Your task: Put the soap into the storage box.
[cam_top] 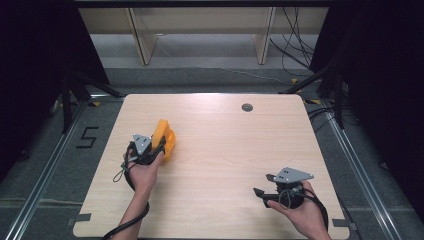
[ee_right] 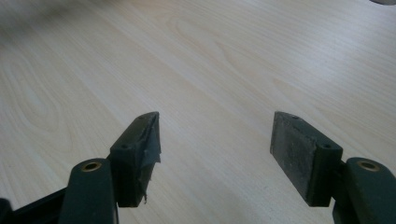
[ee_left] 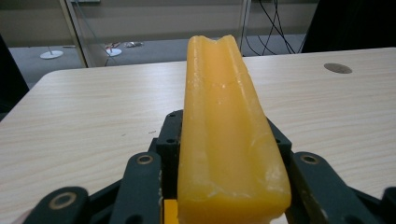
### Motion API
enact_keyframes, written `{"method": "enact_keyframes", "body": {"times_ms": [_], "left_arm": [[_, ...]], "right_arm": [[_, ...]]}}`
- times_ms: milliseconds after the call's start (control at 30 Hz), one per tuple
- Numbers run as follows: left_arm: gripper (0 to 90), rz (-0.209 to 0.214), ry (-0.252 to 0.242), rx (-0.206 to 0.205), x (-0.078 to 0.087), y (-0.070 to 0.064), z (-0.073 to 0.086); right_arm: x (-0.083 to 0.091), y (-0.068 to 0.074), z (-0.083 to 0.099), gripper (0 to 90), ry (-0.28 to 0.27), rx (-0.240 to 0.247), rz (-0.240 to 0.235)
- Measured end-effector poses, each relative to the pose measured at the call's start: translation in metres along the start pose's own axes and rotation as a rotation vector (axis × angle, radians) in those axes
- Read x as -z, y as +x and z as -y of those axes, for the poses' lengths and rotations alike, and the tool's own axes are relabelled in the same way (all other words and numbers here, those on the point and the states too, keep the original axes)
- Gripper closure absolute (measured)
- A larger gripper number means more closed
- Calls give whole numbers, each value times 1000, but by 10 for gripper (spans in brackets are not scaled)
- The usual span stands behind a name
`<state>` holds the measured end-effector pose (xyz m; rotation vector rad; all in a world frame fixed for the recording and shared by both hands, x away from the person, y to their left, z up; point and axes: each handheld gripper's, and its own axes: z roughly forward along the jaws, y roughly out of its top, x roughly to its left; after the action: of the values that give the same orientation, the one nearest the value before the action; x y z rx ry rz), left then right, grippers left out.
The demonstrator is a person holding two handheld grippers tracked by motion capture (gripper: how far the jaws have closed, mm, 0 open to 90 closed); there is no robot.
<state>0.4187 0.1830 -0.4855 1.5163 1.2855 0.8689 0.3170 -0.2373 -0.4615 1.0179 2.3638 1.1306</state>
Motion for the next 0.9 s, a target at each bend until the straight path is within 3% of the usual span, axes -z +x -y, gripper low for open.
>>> {"method": "enact_keyframes", "body": {"times_ms": [267, 533, 833, 900], "left_arm": [[604, -1, 30, 6, -6, 2, 10], [595, 6, 28, 18, -7, 3, 11], [402, 45, 94, 6, -4, 9, 4], [349, 54, 135, 9, 0, 11, 2]], "right_arm": [[0, -1, 0, 339, 4, 1, -4], [0, 0, 0, 336, 4, -3, 0], [-1, 1, 0, 329, 14, -4, -18], [-1, 1, 0, 326, 18, -7, -19]]}}
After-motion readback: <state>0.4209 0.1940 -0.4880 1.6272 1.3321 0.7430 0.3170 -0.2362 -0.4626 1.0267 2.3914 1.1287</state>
